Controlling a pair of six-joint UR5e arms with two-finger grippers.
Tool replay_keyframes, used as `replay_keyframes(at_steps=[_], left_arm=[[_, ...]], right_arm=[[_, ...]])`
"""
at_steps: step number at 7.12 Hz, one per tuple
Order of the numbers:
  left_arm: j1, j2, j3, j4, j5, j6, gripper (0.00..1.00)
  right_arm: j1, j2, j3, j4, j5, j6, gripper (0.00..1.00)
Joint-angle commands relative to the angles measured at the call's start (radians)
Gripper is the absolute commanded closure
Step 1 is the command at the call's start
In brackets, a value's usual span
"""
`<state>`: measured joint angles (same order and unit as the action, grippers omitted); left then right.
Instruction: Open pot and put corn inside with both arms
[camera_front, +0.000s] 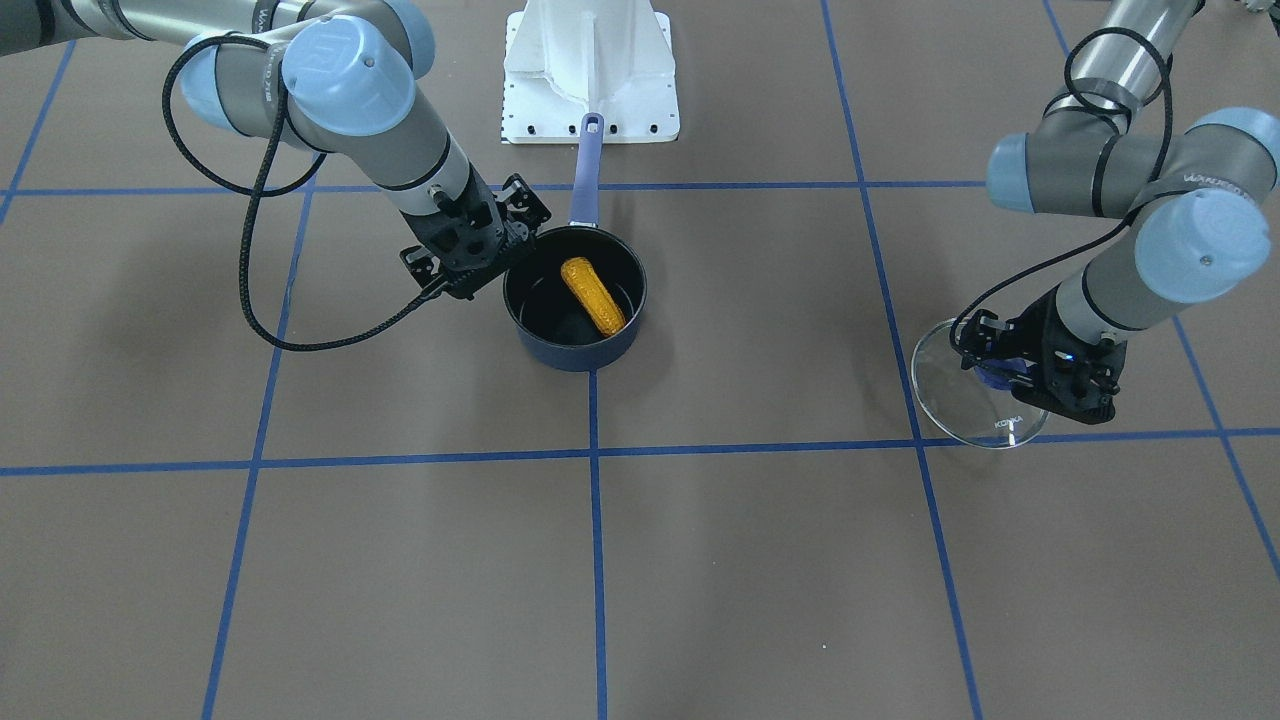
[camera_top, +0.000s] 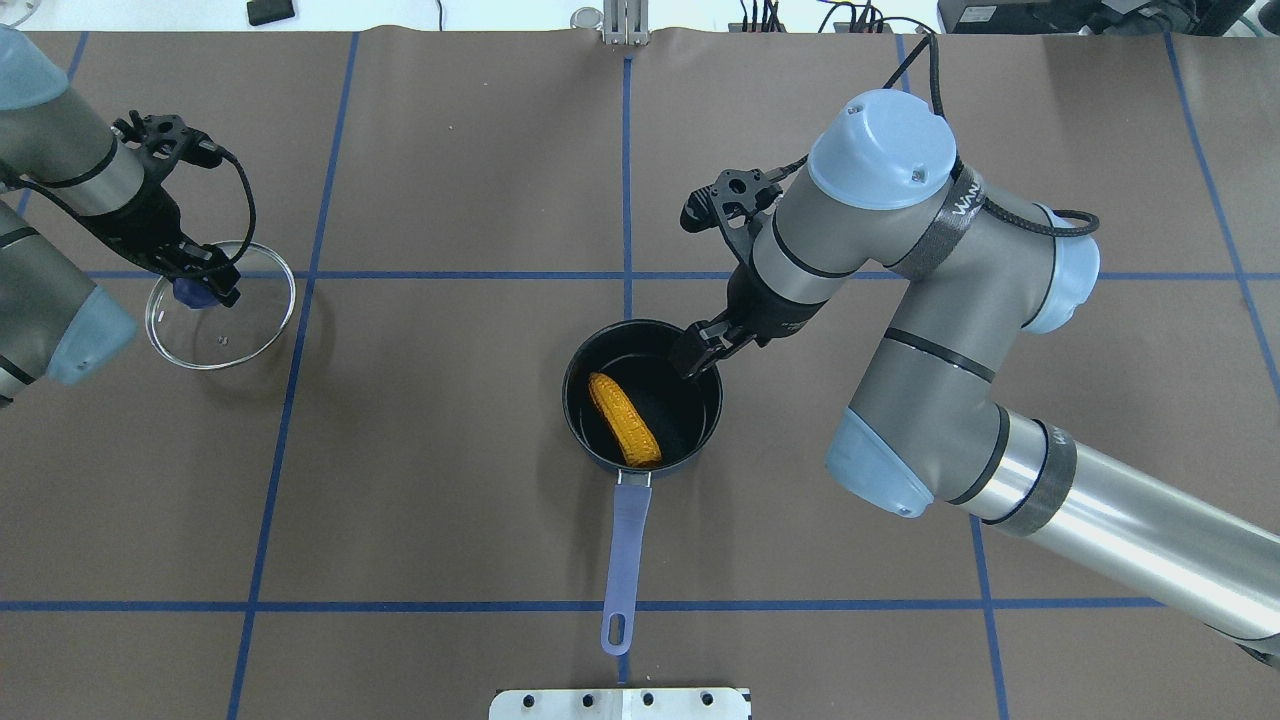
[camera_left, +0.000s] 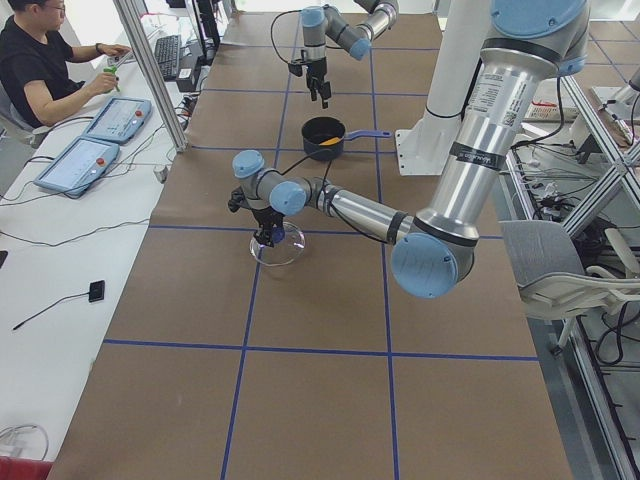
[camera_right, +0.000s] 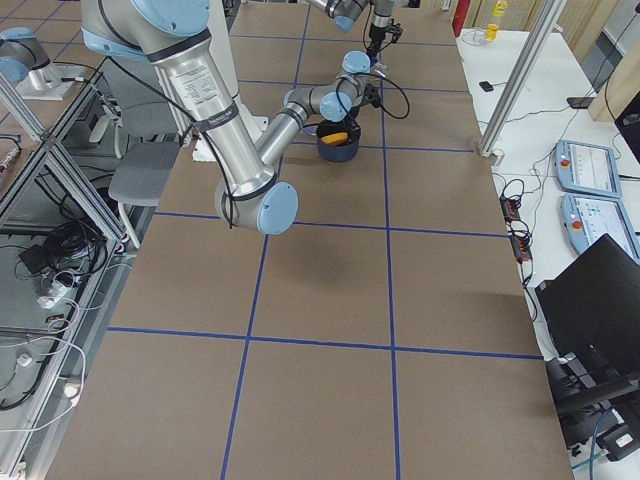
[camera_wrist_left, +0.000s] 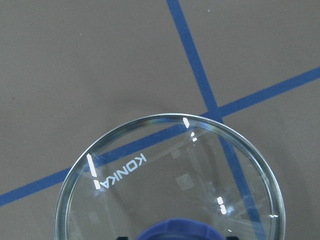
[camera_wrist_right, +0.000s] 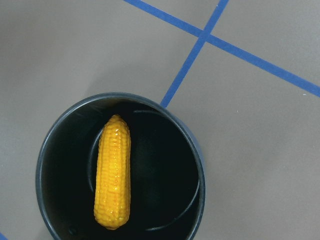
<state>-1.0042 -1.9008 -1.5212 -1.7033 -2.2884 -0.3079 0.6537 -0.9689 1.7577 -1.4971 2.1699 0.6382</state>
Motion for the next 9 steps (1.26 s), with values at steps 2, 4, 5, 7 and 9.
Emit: replay_keyframes(at_steps=[2,4,5,7,9], left_arm=[[0.002,0.012,0.012,-0.004,-0.002,0.000,0.38],[0.004,0.012,0.012,-0.005,-0.002,-0.002,0.13],[0.004,0.019,0.010,-0.006,-0.002,0.000,0.02],[0.003,0.022,0.001,-0.007,-0.002,0.000,0.02],[-0.092,0.037,-0.037,-0.010,-0.003,0.000,0.02]], right_arm=[[0.003,-0.001,-0.001,0.000,0.001,0.000,0.01],[0.003,-0.001,-0.001,0.000,-0.001,0.000,0.01],[0.003,-0.002,-0.001,0.000,-0.004,0.003,0.00],[0.038,-0.001,0.000,0.000,-0.004,0.003,0.00],[0.096,-0.023,0.000,0.000,-0.001,0.001,0.00]])
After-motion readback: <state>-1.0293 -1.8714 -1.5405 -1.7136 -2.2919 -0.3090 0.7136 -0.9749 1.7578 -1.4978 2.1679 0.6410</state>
